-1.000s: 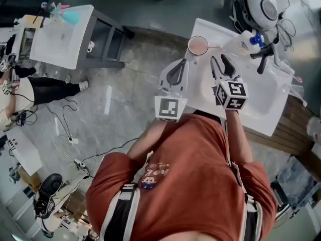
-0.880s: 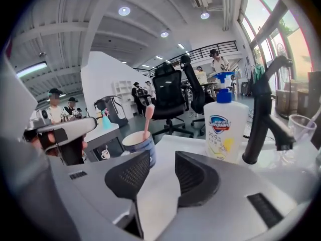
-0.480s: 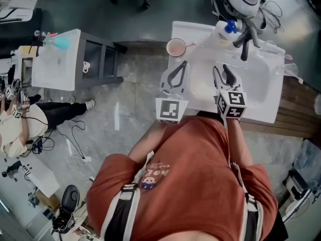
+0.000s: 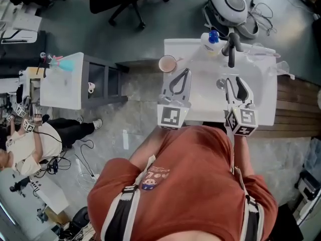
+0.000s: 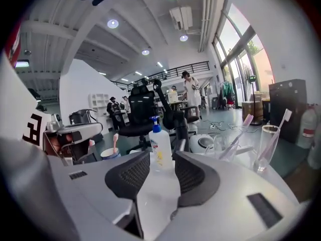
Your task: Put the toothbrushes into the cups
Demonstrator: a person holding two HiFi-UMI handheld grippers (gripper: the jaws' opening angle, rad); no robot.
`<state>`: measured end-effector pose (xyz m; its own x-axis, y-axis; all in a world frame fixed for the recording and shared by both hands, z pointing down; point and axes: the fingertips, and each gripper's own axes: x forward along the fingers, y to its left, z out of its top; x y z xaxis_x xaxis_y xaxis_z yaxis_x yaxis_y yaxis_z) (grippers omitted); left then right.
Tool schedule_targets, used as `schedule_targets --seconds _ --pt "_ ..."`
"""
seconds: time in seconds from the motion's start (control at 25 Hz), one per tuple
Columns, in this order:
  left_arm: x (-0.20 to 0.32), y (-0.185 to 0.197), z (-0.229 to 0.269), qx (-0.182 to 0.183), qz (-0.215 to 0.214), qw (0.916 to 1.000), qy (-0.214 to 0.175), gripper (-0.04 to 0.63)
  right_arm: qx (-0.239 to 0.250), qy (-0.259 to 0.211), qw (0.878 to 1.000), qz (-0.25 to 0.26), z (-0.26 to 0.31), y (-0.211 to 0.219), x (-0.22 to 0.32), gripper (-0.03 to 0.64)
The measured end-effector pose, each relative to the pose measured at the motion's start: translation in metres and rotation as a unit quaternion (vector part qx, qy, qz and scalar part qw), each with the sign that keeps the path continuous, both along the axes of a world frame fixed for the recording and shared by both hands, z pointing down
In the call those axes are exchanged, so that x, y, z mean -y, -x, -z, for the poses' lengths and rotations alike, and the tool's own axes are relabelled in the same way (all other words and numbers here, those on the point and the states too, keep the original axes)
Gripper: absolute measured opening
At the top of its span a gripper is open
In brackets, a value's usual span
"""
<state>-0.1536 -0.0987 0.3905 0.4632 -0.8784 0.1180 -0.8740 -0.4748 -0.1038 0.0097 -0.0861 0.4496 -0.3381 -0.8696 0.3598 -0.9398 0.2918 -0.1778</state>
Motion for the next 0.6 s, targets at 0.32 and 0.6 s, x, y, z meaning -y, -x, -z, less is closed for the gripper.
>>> schedule_targets --seconds 0.32,0.6 --pt "0.016 -0.006 0.046 -0.026 0.01 0.9991 -0.032 0.02 -0.019 -0.093 0.995 -0.011 0.079 -0.026 0.023 0.166" --pt "0.035 -0.002 0.108 -0.053 0.037 0.9963 -0.057 0.02 -0.037 -0.166 0.985 -0.015 0.147 -0.044 0.051 0.166"
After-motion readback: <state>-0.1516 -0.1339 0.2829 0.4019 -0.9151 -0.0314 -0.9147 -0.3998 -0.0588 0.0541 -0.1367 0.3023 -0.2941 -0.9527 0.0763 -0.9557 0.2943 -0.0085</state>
